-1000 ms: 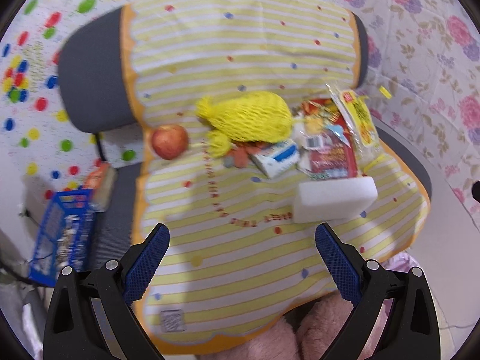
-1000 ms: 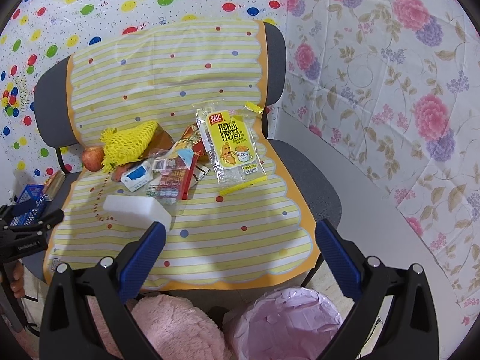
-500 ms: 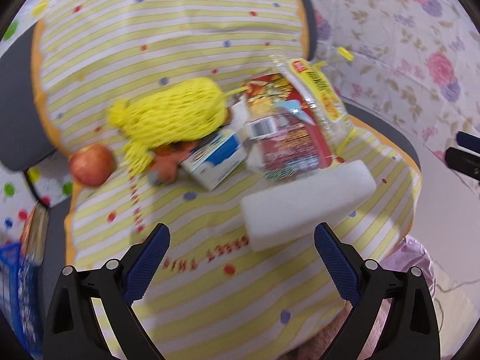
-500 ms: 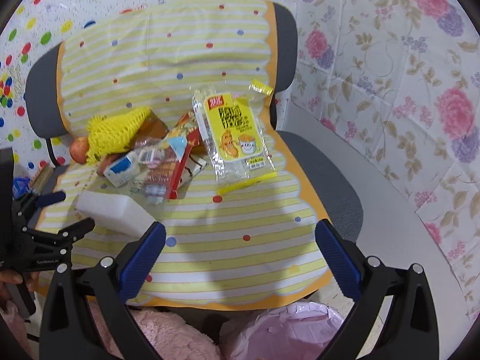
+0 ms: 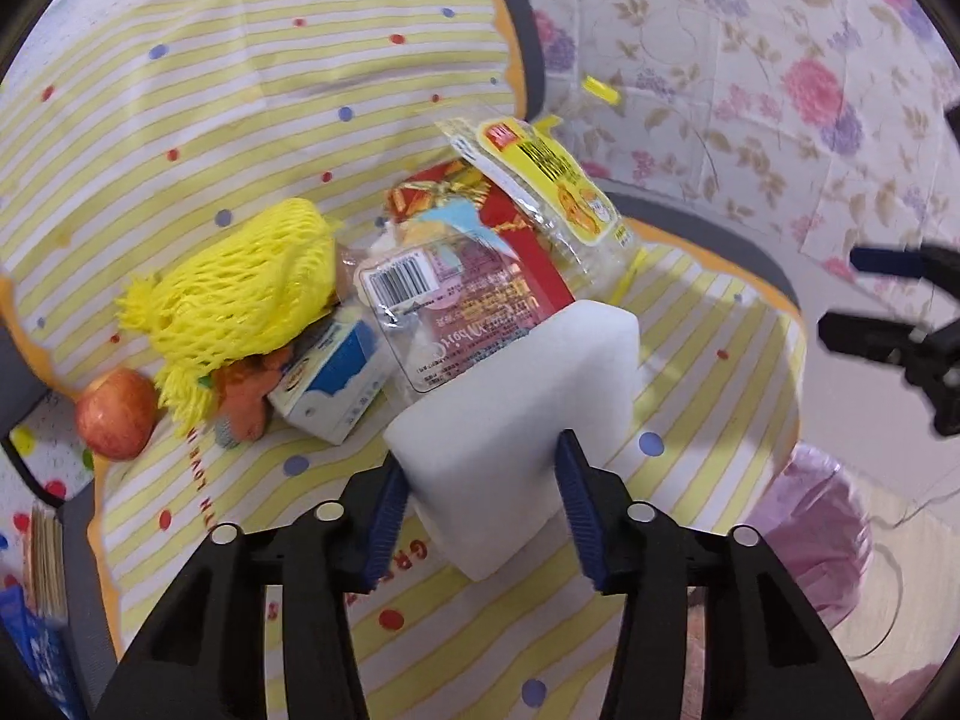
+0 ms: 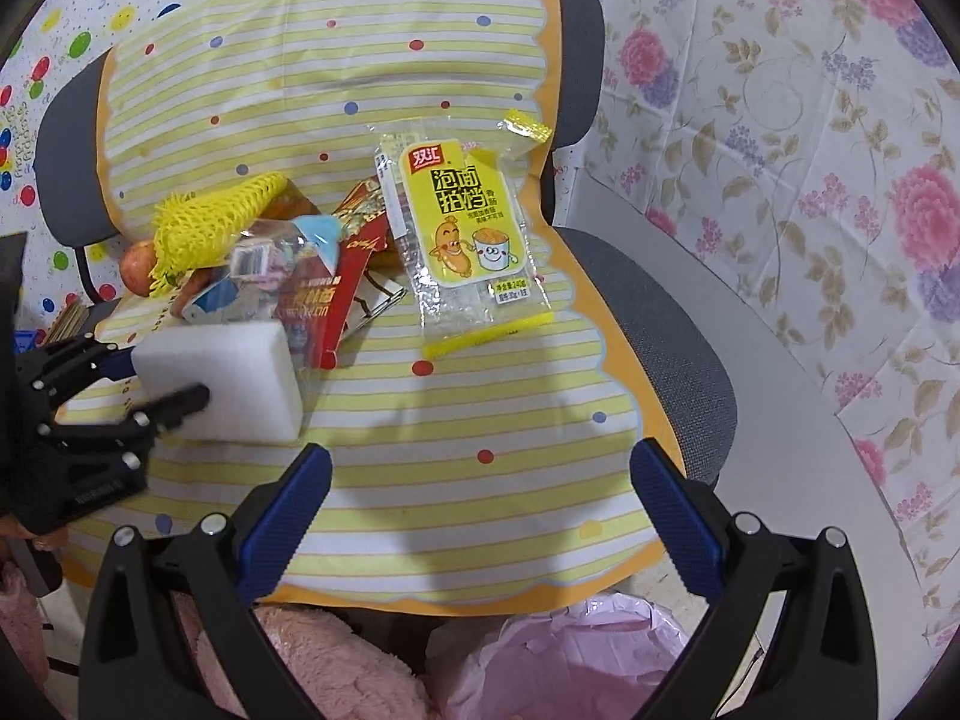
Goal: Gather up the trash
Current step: 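Grasp the white foam block with the left gripper, then carry the foam block toward the bin with the left gripper while the right gripper grasps a clear wrapper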
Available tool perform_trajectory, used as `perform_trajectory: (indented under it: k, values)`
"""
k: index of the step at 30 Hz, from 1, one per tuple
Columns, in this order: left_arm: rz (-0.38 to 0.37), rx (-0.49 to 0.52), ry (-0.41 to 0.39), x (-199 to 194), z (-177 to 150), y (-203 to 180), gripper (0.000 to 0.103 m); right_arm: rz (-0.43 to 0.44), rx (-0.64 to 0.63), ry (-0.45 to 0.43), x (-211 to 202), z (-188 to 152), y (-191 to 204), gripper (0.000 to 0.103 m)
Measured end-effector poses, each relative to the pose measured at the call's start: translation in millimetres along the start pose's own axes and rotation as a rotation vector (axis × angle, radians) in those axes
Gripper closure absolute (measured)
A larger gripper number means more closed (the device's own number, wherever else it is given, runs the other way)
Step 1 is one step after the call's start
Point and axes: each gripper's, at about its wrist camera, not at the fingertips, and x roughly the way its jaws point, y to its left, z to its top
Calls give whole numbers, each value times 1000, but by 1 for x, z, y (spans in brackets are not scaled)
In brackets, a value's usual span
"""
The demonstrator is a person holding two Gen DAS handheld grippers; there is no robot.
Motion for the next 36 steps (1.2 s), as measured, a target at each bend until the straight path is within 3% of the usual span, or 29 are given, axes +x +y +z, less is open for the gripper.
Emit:
perform_trajectory:
  k: [8, 10, 11, 13, 15, 24, 30, 32, 34, 36]
  values:
    - [51, -136, -101, -60, -8, 25, 58, 30, -6, -35, 2, 3, 9, 8]
    - [89, -168, -118, -69, -9, 32, 58, 38, -10, -37, 3, 4, 14, 24]
    - [122, -187, -124, -72, -11, 37, 58, 43, -13, -35, 4, 4, 17, 27]
    - [171, -209, -127, -74, -14, 45, 58, 81, -19, -21, 9, 5, 23, 49]
    - [208, -238, -119, -72, -19, 54, 58, 125, -27, -6, 15, 5, 32, 58]
    - [238, -320, -58, -58, -41, 80, 58, 344, 14, 99, 65, 1, 72, 58]
    - [273, -348, -39, -59, -48, 91, 58, 378, -1, 134, 86, -2, 99, 56]
    - [281, -356, -35, -60, -49, 93, 58, 365, -38, 122, 85, -1, 110, 64]
    - [286, -362, -31, -62, -49, 95, 58, 380, -56, 122, 82, 0, 116, 83]
    - [296, -367, -30, -65, -49, 95, 58, 385, -71, 109, 77, 2, 120, 89]
